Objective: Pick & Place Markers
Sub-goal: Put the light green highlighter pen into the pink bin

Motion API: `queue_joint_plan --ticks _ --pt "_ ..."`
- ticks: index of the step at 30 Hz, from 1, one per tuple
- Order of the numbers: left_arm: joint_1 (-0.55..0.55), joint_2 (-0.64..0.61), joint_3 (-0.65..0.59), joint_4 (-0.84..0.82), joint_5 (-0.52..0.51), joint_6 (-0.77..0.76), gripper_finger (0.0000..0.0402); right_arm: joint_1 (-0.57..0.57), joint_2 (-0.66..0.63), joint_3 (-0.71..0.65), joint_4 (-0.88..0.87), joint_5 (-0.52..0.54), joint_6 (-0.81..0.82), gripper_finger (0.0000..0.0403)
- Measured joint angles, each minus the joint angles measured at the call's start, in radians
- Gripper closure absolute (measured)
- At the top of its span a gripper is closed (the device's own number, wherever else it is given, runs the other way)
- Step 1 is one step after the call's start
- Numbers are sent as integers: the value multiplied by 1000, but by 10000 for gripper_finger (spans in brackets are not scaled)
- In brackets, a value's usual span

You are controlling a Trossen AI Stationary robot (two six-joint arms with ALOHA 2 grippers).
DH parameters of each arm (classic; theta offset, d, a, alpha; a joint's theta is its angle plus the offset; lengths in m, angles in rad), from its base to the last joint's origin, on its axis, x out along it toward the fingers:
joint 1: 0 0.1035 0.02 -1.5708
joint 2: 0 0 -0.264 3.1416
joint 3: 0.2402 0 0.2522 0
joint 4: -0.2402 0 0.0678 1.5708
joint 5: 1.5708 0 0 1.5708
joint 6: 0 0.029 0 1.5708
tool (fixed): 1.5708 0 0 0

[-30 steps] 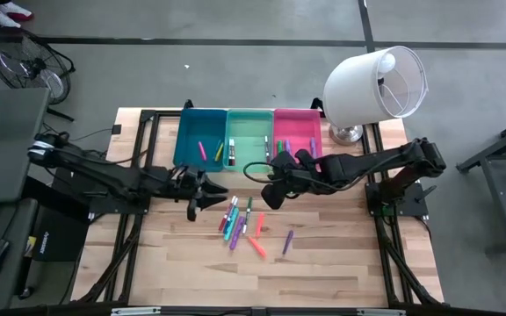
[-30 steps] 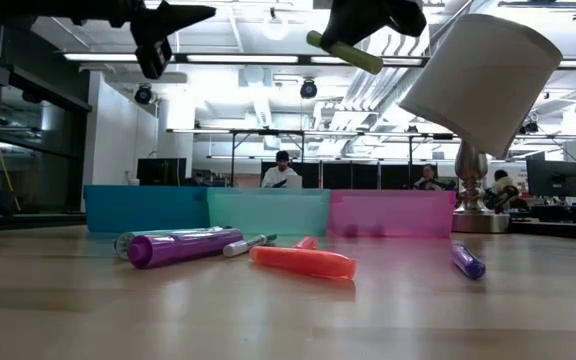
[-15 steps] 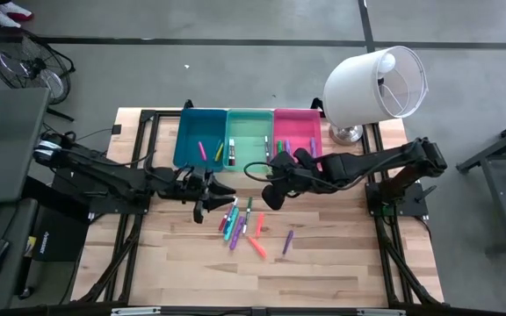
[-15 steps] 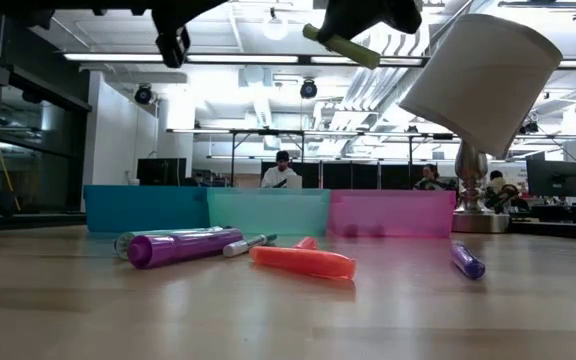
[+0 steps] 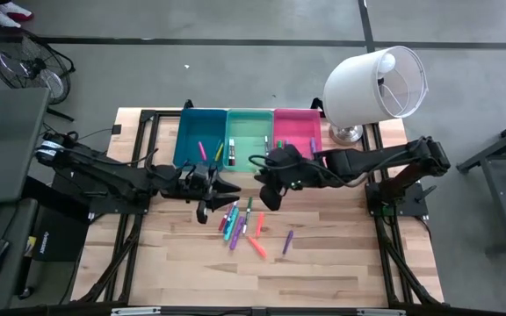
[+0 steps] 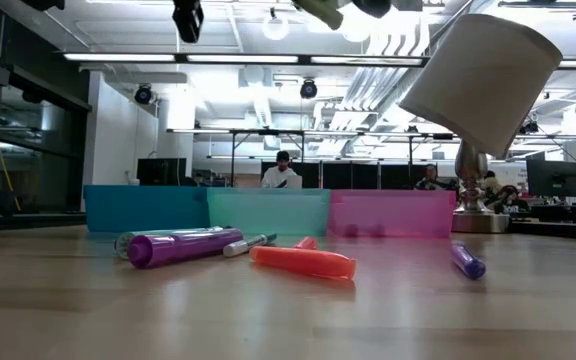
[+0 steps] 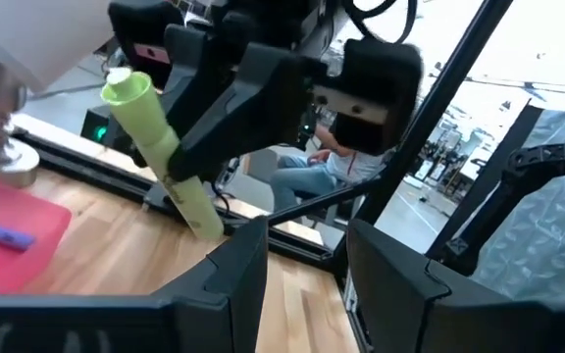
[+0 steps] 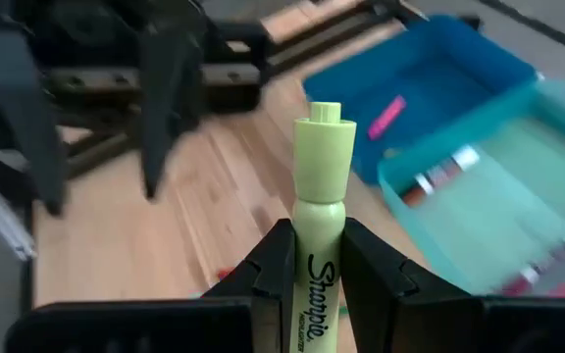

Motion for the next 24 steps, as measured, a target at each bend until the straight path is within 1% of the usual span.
queue_joint_plan --ticks 3,5,8,13,15,17,20,24 --pt "0 0 18 -19 -19 27 259 0 0 0 73 -14 -42 349" --pt "0 0 25 -22 -30 40 250 0 -5 0 102 -36 -57 349" --pt "0 0 29 -28 -53 40 222 0 -8 0 154 -58 -88 349" --pt "0 0 29 -28 -108 28 168 0 -15 0 182 -66 -126 349" --pt "0 0 29 -30 -137 30 154 0 -21 0 154 -46 -115 349" --pt "0 0 29 -30 -161 36 148 -6 -28 0 103 1 -85 349" --pt "0 0 29 -23 -188 51 148 -38 -40 0 -24 65 6 349" --pt "0 -1 29 7 -187 59 149 -108 -44 0 -215 117 115 349"
